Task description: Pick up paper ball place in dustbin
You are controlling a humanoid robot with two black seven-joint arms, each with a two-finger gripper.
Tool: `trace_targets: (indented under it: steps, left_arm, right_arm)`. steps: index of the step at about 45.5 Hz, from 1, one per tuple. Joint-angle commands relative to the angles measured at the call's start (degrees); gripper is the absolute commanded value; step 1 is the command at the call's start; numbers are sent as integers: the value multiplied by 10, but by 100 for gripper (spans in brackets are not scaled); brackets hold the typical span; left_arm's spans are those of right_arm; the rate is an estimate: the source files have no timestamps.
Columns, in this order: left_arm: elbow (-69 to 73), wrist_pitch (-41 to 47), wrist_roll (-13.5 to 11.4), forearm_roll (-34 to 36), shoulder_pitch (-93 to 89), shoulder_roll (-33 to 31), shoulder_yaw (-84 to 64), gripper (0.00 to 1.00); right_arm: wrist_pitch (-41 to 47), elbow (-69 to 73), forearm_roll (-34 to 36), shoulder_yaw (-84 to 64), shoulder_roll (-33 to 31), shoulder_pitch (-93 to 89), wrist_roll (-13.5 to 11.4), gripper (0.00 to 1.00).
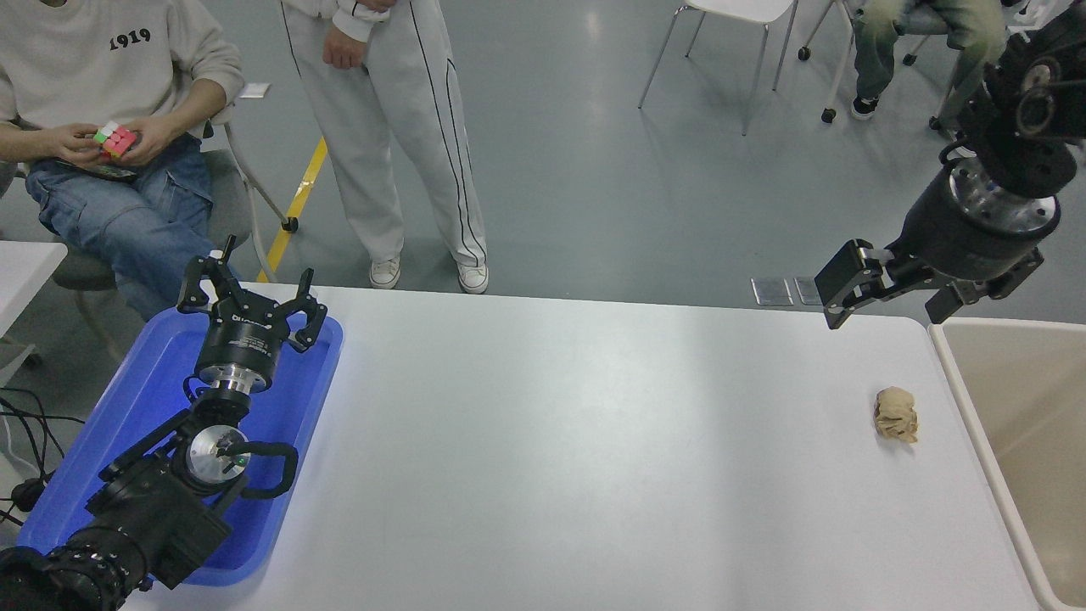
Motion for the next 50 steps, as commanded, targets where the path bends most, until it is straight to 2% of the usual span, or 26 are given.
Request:
trace_targets:
  steps: [1,50]
  left_arm:
    - [0,0,-1,1,0,-1,0,100]
    - [-1,-1,0,0,1,0,-1,100]
  right_arm:
    - [0,0,0,0,-2,2,1,100]
    - [0,0,1,-9,-2,-43,1,100]
